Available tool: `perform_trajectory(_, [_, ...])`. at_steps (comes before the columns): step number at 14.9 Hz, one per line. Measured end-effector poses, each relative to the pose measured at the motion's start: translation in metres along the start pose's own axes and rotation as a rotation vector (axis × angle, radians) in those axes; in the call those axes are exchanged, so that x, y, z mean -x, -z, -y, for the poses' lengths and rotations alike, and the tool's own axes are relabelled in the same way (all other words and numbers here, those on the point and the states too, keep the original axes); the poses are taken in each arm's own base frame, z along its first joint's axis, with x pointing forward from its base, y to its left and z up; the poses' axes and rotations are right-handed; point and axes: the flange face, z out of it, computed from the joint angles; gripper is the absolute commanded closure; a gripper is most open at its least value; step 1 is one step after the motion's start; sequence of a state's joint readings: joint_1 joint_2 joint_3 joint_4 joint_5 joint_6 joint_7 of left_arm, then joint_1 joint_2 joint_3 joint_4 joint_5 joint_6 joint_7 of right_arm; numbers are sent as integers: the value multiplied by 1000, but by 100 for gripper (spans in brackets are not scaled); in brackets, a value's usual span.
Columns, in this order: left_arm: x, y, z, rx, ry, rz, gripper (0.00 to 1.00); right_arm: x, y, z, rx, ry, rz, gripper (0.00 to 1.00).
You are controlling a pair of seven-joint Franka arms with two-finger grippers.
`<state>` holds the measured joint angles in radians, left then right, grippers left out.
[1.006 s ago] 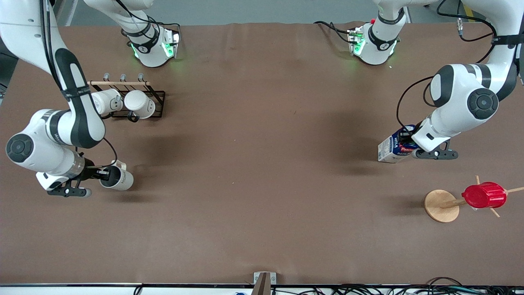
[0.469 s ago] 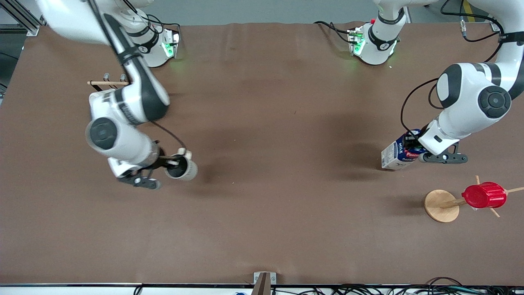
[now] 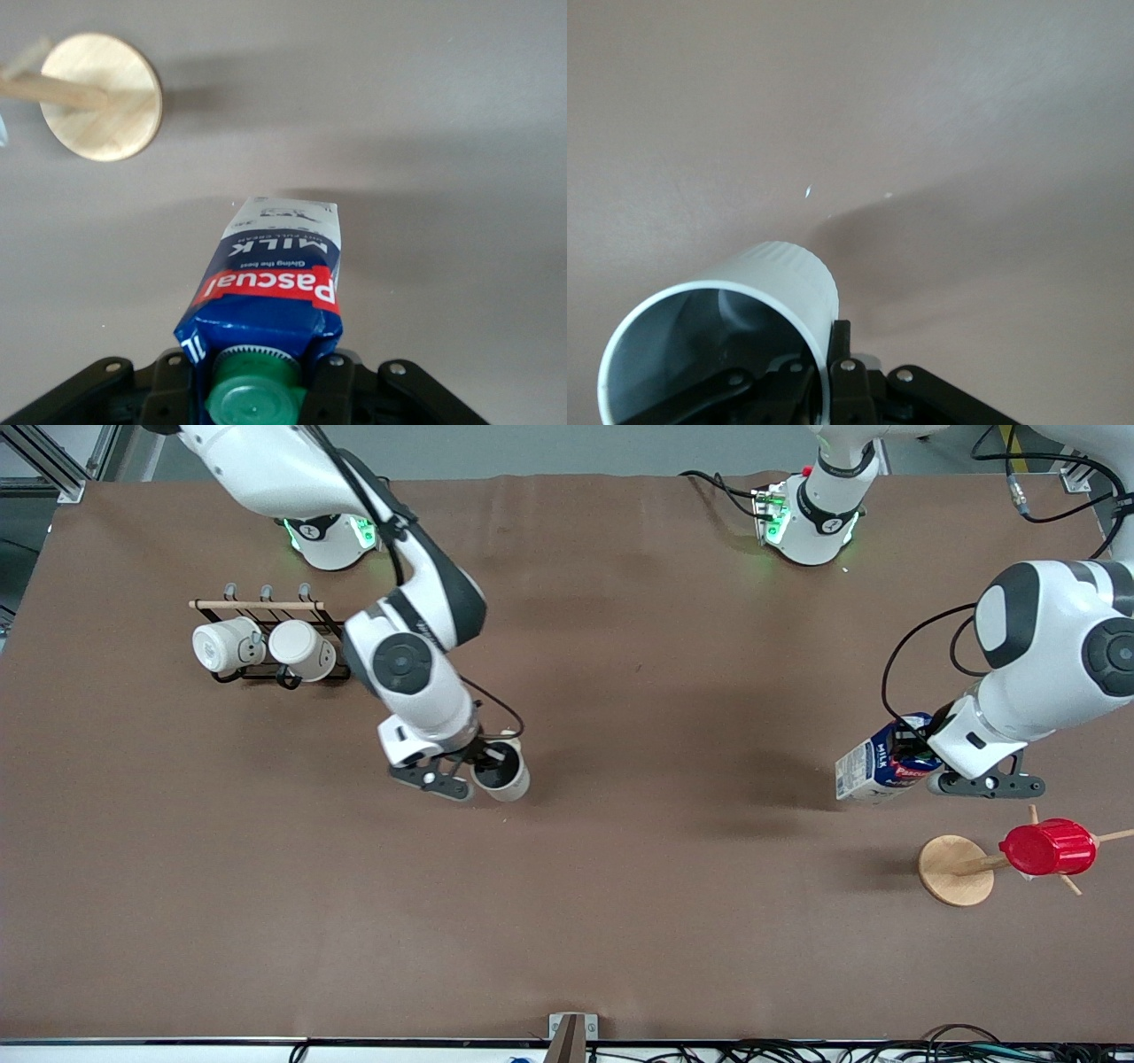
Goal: Place cup and milk on table
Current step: 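Carry the mug toward the table middle with the right gripper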
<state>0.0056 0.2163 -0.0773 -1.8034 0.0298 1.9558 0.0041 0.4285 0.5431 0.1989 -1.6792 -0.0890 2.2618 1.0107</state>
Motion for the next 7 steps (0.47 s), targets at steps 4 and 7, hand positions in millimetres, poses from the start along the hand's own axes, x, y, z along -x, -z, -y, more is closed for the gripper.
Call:
perform_trajectory(4, [-17, 23, -23, 9, -23, -25, 92, 20, -40, 17, 26, -3, 4, 99])
perform_trajectory(7, [-17, 25, -62, 16, -46, -30, 93, 27, -48, 25, -1, -9, -3, 87])
